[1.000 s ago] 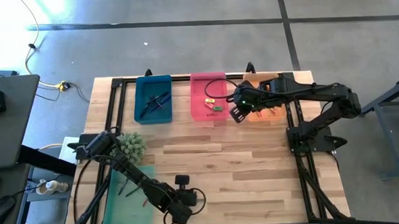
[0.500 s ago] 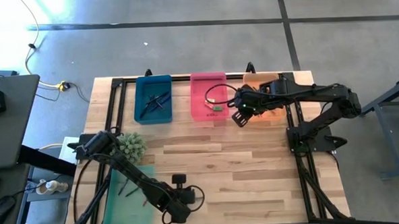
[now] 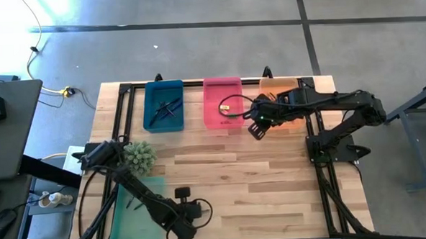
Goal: Sort crayons/erasers/pens/pencils in bins
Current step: Put the gray crayon into the green bin
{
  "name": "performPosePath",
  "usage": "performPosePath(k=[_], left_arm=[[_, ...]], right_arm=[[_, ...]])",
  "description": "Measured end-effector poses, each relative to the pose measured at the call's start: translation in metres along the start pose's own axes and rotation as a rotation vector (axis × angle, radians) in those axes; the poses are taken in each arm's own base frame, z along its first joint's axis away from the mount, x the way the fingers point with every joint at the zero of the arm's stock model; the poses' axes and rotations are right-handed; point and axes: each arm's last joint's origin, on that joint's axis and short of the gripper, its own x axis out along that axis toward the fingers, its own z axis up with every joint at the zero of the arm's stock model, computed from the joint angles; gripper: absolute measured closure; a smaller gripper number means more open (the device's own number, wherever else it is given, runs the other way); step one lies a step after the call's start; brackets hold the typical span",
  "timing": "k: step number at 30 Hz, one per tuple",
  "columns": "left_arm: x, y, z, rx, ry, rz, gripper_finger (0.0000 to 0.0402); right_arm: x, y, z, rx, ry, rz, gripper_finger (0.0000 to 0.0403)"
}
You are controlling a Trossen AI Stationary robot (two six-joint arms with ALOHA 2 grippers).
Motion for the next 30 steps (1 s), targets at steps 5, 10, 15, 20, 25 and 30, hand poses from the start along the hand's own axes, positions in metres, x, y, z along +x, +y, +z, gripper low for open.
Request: performPosePath(k=[5,10,15,20,25,30], left_arm=[[-0.005,-0.007,-0.009,-0.023,-0.002,0.012,0.0401],[-0.012,-0.009,-0.013,-0.042,-0.02,0.023,0.0401],[-0.031,-0.004,-0.01,-0.072,-0.06,0.046,0.0401],[-0.059,0.005,-0.012,-0.12,-0.1,0.081,0.0401],[-0.091,0.012,-0.024,-0.178,-0.121,0.114,0.0401],[-0.122,0.02,-0.043,-0.243,-0.112,0.144,0.0401]], right_arm=[[-0.001,0.002,-0.001,0.002,0.0,0.004,0.0286],[-0.001,0.002,-0.001,0.01,0.0,0.004,0.0286],[-0.001,0.002,-0.001,0.01,-0.001,0.004,0.0286],[-0.001,0.002,-0.001,0.01,-0.001,0.004,0.0286],[-0.001,0.002,-0.001,0.01,0.0,0.004,0.0286],[-0.001,0.002,-0.001,0.003,0.0,0.004,0.0286]])
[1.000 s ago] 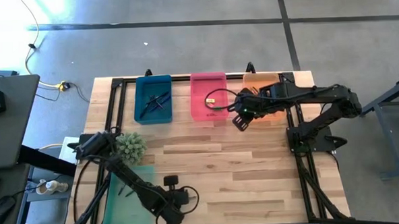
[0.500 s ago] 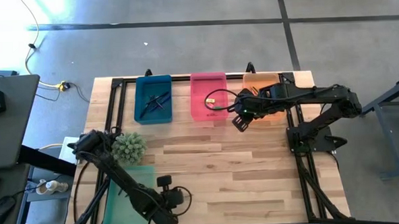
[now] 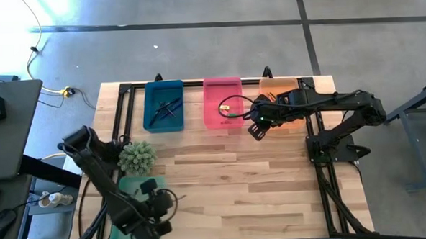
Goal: Sort crayons/erasers/pens/pencils in bins
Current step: Put the gray crayon into the green bin
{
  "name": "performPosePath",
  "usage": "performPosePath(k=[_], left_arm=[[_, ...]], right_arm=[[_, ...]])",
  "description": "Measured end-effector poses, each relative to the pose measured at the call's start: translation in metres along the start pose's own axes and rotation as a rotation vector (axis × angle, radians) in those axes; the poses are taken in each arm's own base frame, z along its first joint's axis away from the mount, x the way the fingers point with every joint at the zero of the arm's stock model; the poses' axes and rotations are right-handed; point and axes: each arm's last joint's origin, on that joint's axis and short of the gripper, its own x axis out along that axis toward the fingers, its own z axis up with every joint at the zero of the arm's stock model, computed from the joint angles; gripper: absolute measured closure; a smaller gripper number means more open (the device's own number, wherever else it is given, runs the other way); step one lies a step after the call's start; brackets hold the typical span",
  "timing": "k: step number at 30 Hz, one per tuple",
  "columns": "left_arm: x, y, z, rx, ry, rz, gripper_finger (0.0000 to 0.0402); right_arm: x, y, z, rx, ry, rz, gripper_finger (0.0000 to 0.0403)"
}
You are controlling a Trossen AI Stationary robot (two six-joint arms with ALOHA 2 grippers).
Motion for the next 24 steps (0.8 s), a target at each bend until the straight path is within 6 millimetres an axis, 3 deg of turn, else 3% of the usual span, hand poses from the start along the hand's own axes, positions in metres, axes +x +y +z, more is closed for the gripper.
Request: performPosePath(k=[5,9,17,24], left_arm=[[-0.025,0.014,-0.02,-0.063,0.019,0.048,0.0401],[-0.032,0.021,-0.046,-0.095,0.072,0.121,0.0401],[-0.019,0.027,-0.096,-0.247,0.153,0.132,0.0401],[0.001,0.03,-0.117,-0.314,0.225,0.101,0.0401]], right_arm=[[0.0,0.0,0.0,-0.002,0.0,0.0,0.0286],[0.0,0.0,0.0,-0.001,-0.001,0.0,0.0286],[0.0,0.0,0.0,-0.001,-0.001,0.0,0.0286],[0.0,0.001,0.001,0.005,-0.015,0.012,0.0286]])
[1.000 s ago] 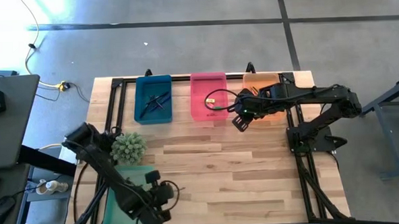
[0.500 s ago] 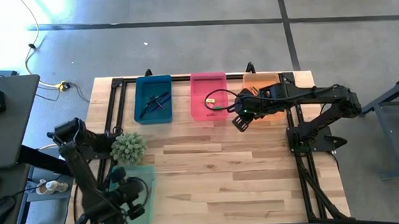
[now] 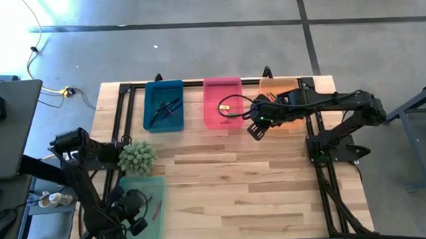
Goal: Sort crayons/erasers/pens/pencils in bins
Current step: Put the gray crayon into the green bin, then return to Home Position
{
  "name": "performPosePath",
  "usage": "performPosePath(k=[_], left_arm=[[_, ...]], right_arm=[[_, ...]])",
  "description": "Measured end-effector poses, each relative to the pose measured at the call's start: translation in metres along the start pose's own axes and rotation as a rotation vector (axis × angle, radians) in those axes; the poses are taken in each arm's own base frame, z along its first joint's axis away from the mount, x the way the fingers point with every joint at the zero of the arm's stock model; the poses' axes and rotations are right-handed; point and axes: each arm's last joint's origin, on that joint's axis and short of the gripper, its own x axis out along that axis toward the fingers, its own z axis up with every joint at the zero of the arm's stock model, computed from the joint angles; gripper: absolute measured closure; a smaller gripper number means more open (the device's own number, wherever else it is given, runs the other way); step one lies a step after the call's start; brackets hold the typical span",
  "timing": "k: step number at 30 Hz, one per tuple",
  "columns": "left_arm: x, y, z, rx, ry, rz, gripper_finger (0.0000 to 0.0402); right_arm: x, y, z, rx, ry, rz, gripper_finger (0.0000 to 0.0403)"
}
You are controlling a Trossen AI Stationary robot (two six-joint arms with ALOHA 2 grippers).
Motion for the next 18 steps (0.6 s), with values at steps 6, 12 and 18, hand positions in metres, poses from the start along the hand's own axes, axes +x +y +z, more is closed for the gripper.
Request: performPosePath(k=[6,12,18], left_arm=[[0.012,0.001,-0.003,-0.015,0.036,-0.023,0.0393],[0.008,0.002,-0.002,-0.054,0.048,-0.035,0.0342],[-0.016,0.009,0.018,-0.044,0.043,-0.153,0.0285]], right_arm=[[0.0,0.0,0.0,-0.011,0.0,0.0,0.0286],[0.0,0.0,0.0,-0.018,0.0,-0.001,0.0286],[0.0,-0.001,0.0,-0.036,0.0,-0.002,0.0286]])
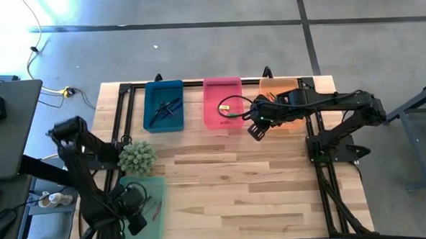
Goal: Sort crayons/erasers/pens/pencils in bins
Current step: Return to Home Position
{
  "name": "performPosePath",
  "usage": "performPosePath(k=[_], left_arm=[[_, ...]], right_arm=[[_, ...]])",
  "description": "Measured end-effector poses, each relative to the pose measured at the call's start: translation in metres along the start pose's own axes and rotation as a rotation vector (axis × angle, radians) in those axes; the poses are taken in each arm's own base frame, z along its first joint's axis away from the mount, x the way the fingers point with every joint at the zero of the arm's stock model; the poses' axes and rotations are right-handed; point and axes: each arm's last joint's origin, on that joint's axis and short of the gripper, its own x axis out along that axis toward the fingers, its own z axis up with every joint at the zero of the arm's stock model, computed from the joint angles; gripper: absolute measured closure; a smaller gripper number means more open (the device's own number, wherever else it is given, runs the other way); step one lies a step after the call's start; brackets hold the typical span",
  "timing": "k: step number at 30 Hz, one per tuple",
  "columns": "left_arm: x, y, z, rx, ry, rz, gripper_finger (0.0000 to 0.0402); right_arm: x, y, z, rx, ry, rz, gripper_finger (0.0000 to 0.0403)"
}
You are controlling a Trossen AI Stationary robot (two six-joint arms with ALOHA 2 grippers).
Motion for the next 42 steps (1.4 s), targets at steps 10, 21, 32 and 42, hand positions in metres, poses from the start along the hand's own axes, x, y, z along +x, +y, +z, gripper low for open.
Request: performPosePath(k=[10,21,32,42], left_arm=[[-0.058,0.011,0.064,0.096,-0.194,-0.335,0.0285],[-0.091,0.016,0.145,0.136,-0.575,-0.495,0.034],[-0.101,0.036,0.206,0.071,-0.73,-0.493,0.0397],[-0.102,0.048,0.243,0.159,-0.819,-0.504,0.0401]], right_arm=[[0.0,-0.001,0.001,-0.007,-0.032,-0.041,0.0286],[0.0,-0.003,0.002,-0.191,-0.028,-0.048,0.0286],[-0.003,-0.008,0.002,-0.414,-0.024,-0.056,0.0286],[-0.048,-0.053,-0.007,-0.444,-0.144,-0.075,0.0286]])
